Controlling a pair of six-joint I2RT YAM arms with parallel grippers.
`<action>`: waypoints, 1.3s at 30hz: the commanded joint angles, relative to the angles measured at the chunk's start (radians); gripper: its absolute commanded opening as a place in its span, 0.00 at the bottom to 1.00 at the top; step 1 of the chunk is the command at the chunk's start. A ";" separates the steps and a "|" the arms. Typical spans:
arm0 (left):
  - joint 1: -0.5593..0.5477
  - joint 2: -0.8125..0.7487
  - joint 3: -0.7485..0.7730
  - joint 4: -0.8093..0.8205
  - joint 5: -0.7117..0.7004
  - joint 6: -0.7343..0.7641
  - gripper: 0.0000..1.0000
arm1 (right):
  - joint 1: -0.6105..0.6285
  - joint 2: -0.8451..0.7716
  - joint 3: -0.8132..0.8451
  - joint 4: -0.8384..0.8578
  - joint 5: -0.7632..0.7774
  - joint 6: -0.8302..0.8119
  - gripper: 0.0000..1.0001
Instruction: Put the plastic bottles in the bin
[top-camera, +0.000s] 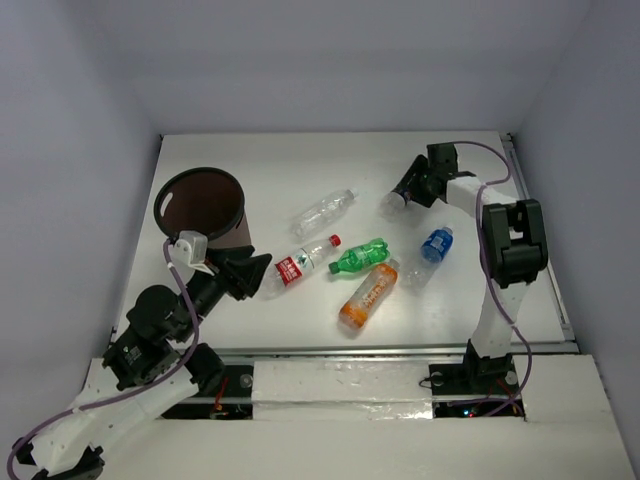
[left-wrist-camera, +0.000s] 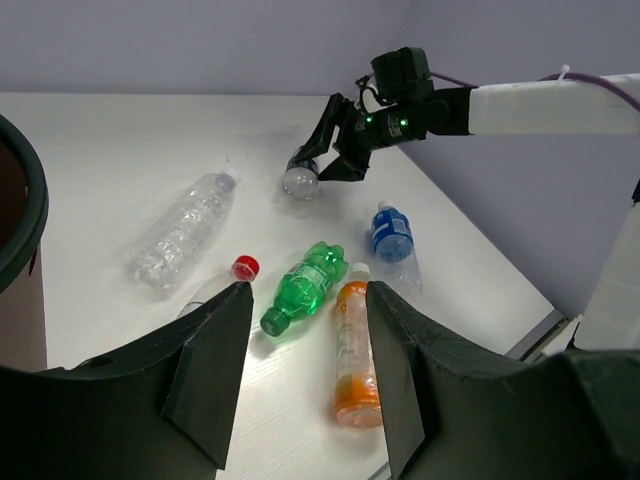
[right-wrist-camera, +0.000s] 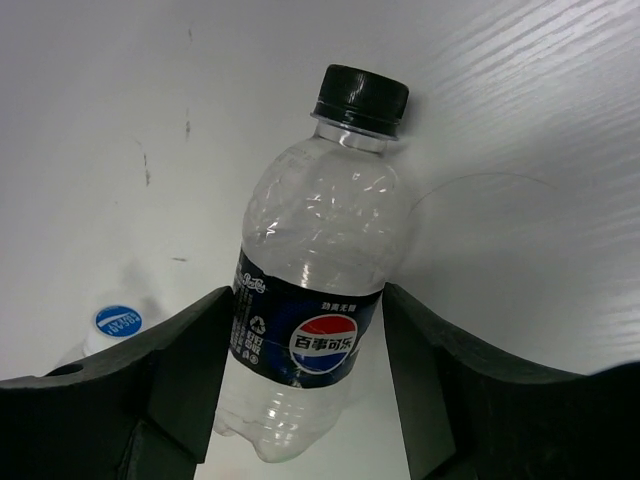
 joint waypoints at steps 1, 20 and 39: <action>0.009 -0.027 -0.001 0.053 0.023 0.012 0.46 | 0.000 0.037 0.089 -0.085 -0.038 -0.049 0.67; 0.009 -0.142 -0.009 0.065 0.086 0.008 0.46 | 0.069 0.246 0.464 -0.501 0.015 -0.183 0.75; 0.018 -0.392 -0.034 0.084 -0.195 -0.027 0.46 | 0.345 -0.321 0.347 0.218 -0.149 -0.121 0.55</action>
